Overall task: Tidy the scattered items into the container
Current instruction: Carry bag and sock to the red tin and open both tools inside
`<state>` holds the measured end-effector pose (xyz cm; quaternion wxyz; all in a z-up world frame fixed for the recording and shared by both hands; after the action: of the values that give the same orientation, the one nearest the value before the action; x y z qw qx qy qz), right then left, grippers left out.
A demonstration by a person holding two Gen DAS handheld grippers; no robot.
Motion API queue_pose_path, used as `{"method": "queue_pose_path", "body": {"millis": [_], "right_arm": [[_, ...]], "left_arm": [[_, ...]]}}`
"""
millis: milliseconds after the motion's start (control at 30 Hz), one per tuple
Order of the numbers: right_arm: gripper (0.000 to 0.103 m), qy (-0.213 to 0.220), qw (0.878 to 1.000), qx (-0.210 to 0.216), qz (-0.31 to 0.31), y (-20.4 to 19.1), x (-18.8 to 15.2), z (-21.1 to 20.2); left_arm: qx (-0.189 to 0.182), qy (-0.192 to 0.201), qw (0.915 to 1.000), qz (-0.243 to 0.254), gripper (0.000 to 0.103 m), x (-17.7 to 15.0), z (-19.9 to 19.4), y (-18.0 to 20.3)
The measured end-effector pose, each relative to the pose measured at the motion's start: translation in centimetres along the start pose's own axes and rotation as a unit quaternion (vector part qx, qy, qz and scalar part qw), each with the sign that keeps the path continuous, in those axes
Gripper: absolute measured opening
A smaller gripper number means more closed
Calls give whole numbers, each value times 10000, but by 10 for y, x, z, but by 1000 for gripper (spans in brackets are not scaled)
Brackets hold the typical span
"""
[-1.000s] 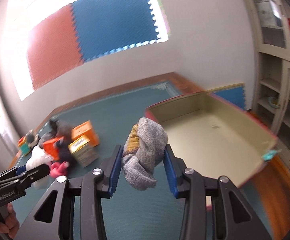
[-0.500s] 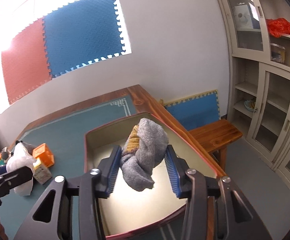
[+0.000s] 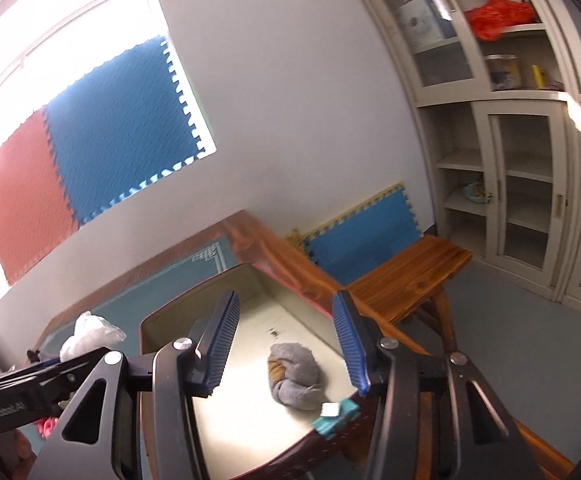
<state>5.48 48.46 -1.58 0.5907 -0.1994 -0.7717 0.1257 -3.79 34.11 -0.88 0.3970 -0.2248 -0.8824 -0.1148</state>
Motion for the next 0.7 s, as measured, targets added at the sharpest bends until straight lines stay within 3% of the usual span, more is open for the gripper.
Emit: {"method": "queue_pose_path", "body": {"millis": [167,300,467,533,600,700], "right_arm": [[53,64,10000,-47,55,3,3,-1],[53,60,9999,-59,116,8,4,0],[53,34,9999,-75,138,12,3,0],[65,60,9999,-106,116,12,3,-2],[67,103,9998,-132,93,11,4,-4],[68,122,9998,-148,60,11,4,-4]], "left_arm": [[-120,-66,9999,48,54,3,11,13],[-161,-196,9997,40,65,1,19,19],[-121,-257,9996,-44,67,0,21,15],[-116,-242,9996,-92,68,1,20,12],[-124,-204,9996,-143,75,2,17,9],[-130,-152,9997,-170,75,4,13,7]]}}
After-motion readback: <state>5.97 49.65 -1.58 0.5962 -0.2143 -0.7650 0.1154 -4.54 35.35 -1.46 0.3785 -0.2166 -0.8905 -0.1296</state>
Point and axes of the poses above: each gripper's, at about its wrist camera, not at the fingertips, and z roughly the way its jaws point, y to its right, x to its top, the point moved 7 cm from there along z, roughly the way its jaws point, and after that the axes turned 15 degrees about x, right-handed, at the moved point
